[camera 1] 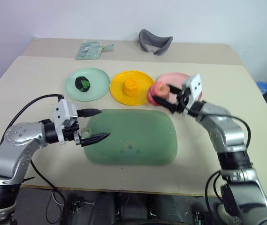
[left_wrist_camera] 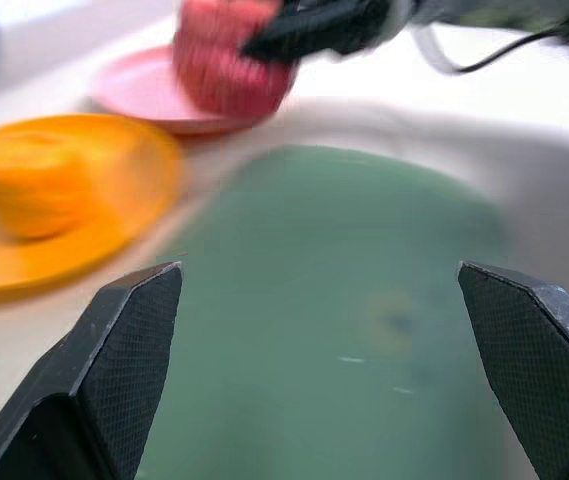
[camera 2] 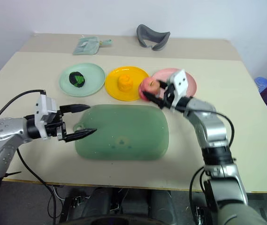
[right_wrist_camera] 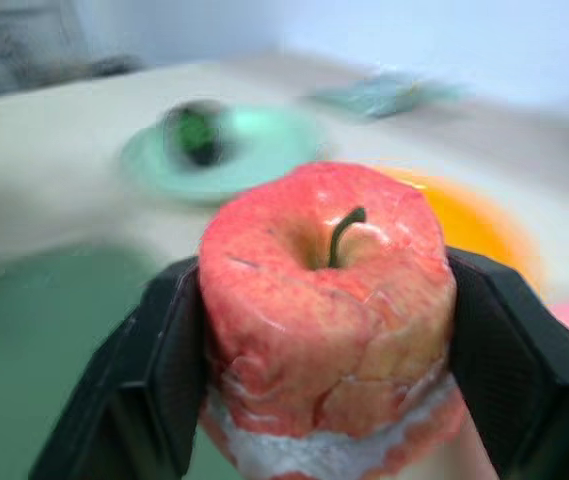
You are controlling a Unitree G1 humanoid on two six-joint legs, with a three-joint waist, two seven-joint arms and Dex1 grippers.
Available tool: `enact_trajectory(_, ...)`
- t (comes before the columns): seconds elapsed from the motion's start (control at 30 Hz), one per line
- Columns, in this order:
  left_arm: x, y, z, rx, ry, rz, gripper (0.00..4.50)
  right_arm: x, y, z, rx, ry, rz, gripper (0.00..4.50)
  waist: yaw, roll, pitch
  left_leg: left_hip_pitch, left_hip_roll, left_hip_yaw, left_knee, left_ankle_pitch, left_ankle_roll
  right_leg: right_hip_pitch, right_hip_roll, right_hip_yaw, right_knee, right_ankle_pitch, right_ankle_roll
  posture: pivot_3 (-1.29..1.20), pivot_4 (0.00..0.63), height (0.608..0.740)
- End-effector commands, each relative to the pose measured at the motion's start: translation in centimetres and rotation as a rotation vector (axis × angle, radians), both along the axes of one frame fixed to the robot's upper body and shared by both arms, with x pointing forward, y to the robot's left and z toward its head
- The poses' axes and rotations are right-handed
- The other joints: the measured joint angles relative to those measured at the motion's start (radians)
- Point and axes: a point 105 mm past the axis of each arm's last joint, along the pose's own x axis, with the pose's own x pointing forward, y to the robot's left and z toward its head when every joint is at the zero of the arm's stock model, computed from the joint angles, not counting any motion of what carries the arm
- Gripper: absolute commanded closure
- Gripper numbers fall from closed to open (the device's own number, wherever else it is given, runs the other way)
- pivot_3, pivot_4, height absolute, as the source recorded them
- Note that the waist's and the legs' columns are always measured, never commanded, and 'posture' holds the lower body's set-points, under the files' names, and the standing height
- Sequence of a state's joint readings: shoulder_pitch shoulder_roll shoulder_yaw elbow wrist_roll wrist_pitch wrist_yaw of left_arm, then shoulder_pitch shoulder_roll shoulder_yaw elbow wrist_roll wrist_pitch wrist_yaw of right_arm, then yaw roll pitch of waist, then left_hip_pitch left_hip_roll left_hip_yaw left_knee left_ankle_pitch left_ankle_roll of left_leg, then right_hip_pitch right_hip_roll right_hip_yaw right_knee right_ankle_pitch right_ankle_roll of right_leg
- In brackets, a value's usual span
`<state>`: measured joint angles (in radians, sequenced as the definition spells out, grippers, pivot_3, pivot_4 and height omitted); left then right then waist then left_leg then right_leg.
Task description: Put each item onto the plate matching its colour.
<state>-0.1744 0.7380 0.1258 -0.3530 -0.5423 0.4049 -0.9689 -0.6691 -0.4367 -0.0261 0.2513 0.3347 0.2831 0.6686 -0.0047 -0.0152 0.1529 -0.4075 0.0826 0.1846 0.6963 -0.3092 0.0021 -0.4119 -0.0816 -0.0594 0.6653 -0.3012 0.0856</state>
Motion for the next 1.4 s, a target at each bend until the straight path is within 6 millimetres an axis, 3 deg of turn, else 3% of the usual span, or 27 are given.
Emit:
enact_trajectory(0.03, 0.5, -1.3, 0.9, -0.013, -0.067, 0.045, 0.00, 3.3, -3.3, 0.8, 0.023, -0.027, -0.187, 1.75, -0.002, 0.000, 0.000, 0.000, 0.000, 0.000, 0.000, 0.000, 0.000, 0.000, 0.000, 0.000, 0.000, 0.000, 0.000, 0.00, 0.150, 0.740)
enact_trajectory(0.2, 1.4, -0.9, 0.5, 0.007, -0.074, 0.137, 0.00, 6.1, -5.3, -0.3, 0.069, 0.060, -0.302, 1.75, -0.016, 0.002, 0.001, 0.000, 0.000, 0.002, -0.003, 0.000, 0.000, -0.002, 0.000, 0.001, 0.000, 0.000, 0.000, 0.00, 0.150, 0.740)
enact_trajectory(0.4, 1.3, -0.6, 0.2, -0.024, -0.058, 0.160, 0.00, 6.8, -5.7, -2.0, 0.027, 0.127, -0.342, 1.75, -0.026, 0.006, 0.004, 0.000, 0.000, 0.004, -0.004, 0.000, -0.001, -0.004, 0.000, 0.002, 0.000, 0.000, 0.000, 0.00, 0.150, 0.740)
enact_trajectory(0.5, 1.2, -0.5, -0.1, -0.028, -0.055, 0.173, 0.00, 6.8, -5.7, -2.6, -0.022, 0.129, -0.341, 0.26, -0.031, 0.006, 0.004, 0.000, 0.001, 0.004, -0.004, 0.001, -0.001, -0.004, 0.000, 0.002, 0.000, 0.000, 0.000, 0.00, 0.150, 0.740)
enact_trajectory(0.53, 1.2, -0.4, -0.2, -0.028, -0.052, 0.178, 0.00, 6.8, -5.8, -2.4, -0.033, 0.114, -0.350, 0.04, -0.032, 0.006, 0.004, 0.000, 0.001, 0.004, -0.004, 0.001, -0.001, -0.004, 0.000, 0.002, 0.000, 0.000, 0.000, 0.00, 0.150, 0.740)
enact_trajectory(0.8, 2.3, -0.1, -0.5, -0.023, -0.112, 0.238, 0.00, 5.7, -7.9, 0.3, -0.106, -0.047, -0.322, 0.04, -0.035, 0.007, 0.004, 0.000, 0.001, 0.004, -0.004, 0.001, -0.001, -0.004, 0.000, 0.002, 0.000, 0.000, 0.000, 0.00, 0.150, 0.740)
enact_trajectory(0.87, 2.8, -0.1, -0.2, -0.060, -0.138, 0.249, 0.00, 4.6, -8.7, 1.5, -0.123, -0.121, -0.305, 0.04, -0.030, 0.007, 0.004, 0.000, 0.001, 0.004, -0.004, 0.001, -0.001, -0.003, 0.000, 0.002, 0.000, 0.000, 0.000, 0.00, 0.150, 0.740)
enact_trajectory(1.0, 3.2, 0.0, -0.6, -0.055, -0.132, 0.235, 0.00, -0.3, -8.7, 2.3, -0.110, -0.185, -0.192, 0.04, -0.018, 0.007, 0.004, 0.000, 0.001, 0.003, -0.004, 0.001, -0.001, -0.003, 0.000, 0.002, 0.000, 0.000, 0.000, 0.00, 0.150, 0.740)
enact_trajectory(1.17, 2.5, 0.4, -0.6, -0.018, -0.142, 0.175, 0.00, -7.6, -8.5, -0.4, -0.142, -0.071, -0.099, 0.04, -0.006, 0.008, 0.004, 0.000, 0.000, 0.003, -0.004, 0.001, -0.001, -0.003, 0.000, 0.002, 0.000, 0.000, 0.000, 0.00, 0.150, 0.740)
enact_trajectory(1.3, 1.3, 0.8, -0.3, -0.047, -0.088, 0.129, 0.00, -11.6, -8.6, -2.8, -0.143, 0.023, -0.081, 0.04, -0.008, 0.008, 0.004, 0.001, 0.000, 0.002, -0.003, 0.000, -0.001, -0.001, 0.000, 0.002, 0.000, 0.000, 0.000, 0.00, 0.150, 0.740)
enact_trajectory(1.4, 0.2, 1.2, -0.2, -0.050, -0.043, 0.113, 0.00, -13.7, -9.1, -3.4, -0.128, 0.059, -0.090, 0.04, -0.008, 0.008, 0.004, 0.002, 0.000, 0.002, -0.003, 0.000, -0.001, -0.001, 0.000, 0.002, 0.000, 0.000, 0.000, 0.00, 0.150, 0.740)
